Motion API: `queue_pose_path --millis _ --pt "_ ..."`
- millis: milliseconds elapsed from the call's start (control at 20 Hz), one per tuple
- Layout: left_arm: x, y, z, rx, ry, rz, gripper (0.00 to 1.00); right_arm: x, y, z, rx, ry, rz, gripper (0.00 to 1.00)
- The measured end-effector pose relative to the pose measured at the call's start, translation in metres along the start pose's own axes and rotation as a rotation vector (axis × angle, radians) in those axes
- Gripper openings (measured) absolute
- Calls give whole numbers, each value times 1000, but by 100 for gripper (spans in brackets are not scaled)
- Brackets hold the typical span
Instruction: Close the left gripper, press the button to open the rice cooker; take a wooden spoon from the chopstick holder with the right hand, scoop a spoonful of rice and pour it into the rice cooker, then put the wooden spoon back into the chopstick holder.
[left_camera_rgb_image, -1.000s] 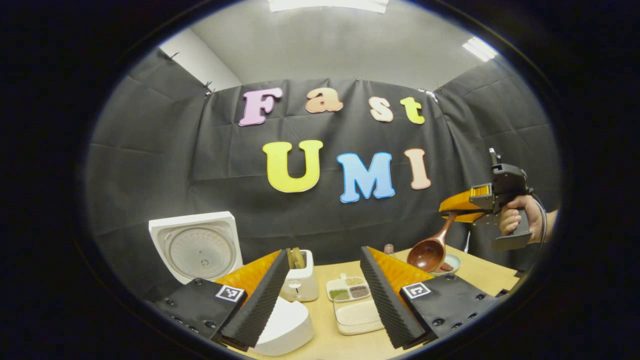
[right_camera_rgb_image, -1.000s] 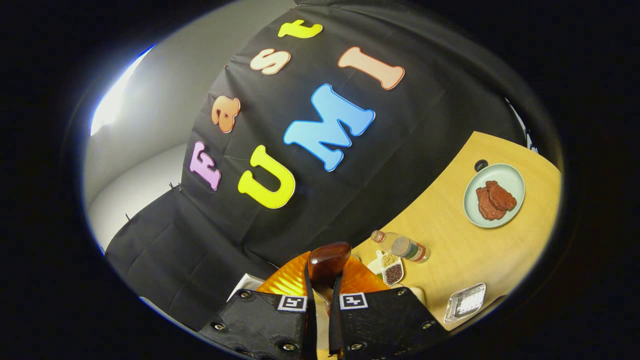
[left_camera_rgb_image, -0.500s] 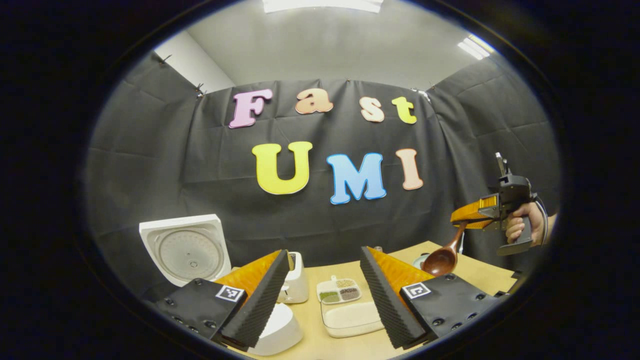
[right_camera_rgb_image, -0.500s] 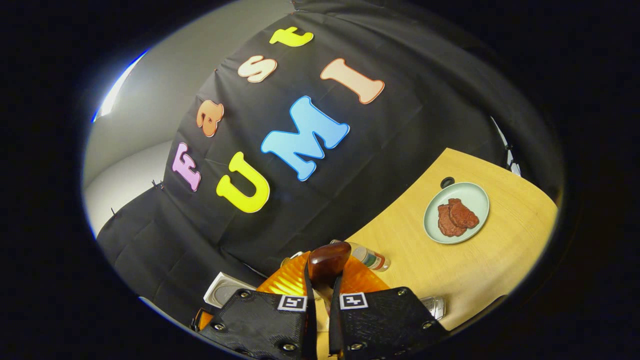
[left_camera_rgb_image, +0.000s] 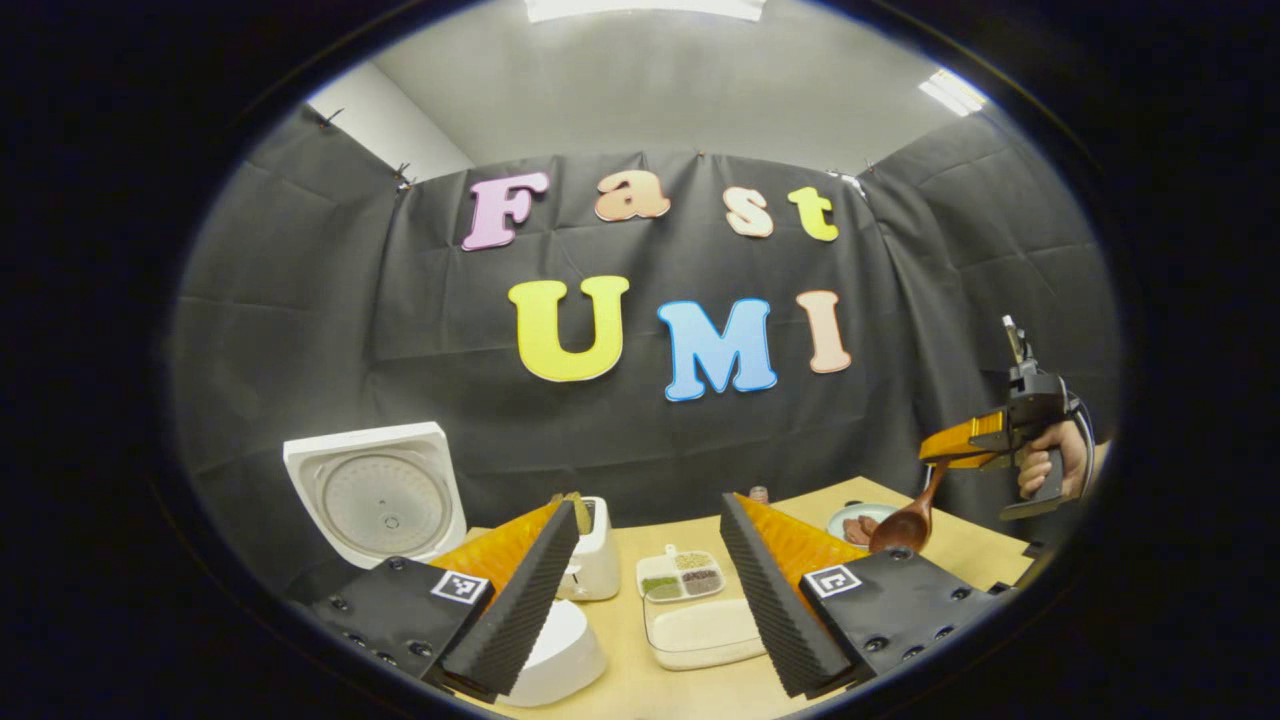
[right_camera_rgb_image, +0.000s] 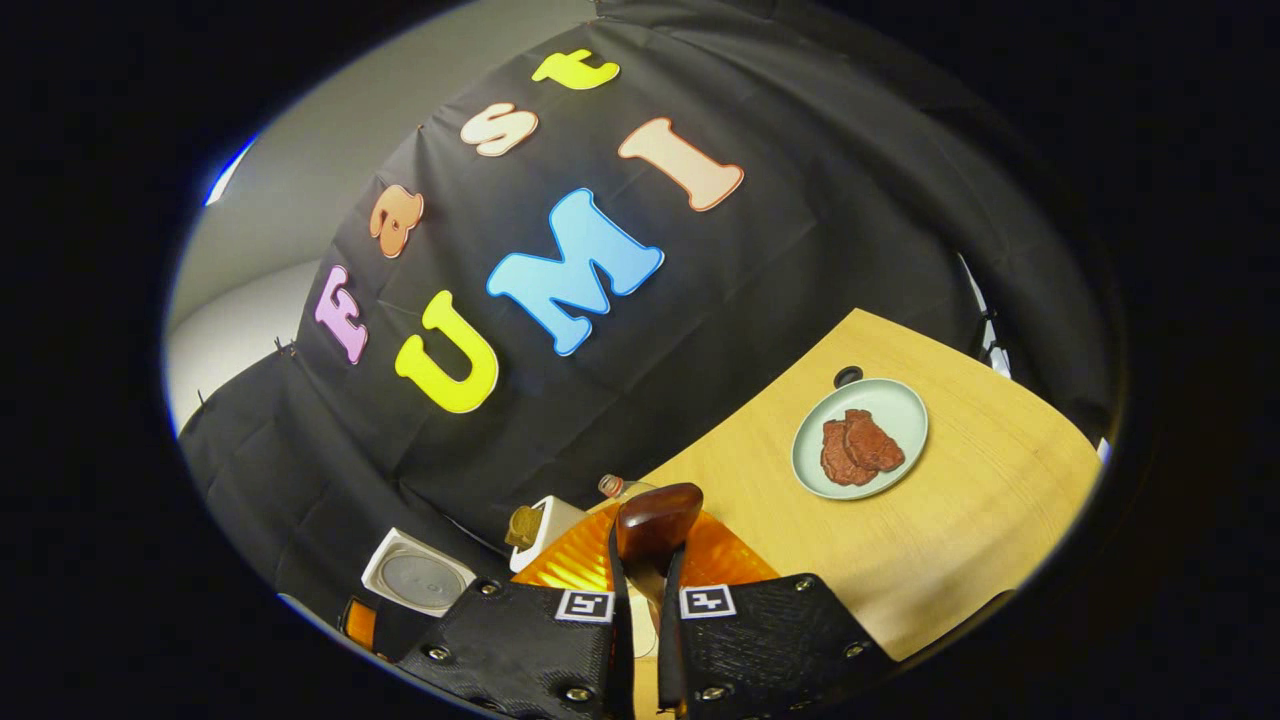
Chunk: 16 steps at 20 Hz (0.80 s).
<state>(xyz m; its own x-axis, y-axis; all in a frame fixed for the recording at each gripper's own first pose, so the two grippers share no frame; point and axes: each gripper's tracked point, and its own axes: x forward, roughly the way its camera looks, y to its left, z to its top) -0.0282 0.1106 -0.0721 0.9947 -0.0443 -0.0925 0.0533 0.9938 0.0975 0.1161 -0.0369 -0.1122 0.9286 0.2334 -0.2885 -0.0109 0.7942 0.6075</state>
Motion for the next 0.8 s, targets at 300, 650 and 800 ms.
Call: queue_pose_path --millis 300,650,800 --pt "0 -5 -2 18 13 0 99 12 -18 -17 -90 15 -55 9" --pt "-3 -1 -8 17 34 30 99 29 -32 -41 -173 56 -96 10" --pt "-4 3 -10 14 43 47 95 32 -33 -51 -191 73 -103 10"
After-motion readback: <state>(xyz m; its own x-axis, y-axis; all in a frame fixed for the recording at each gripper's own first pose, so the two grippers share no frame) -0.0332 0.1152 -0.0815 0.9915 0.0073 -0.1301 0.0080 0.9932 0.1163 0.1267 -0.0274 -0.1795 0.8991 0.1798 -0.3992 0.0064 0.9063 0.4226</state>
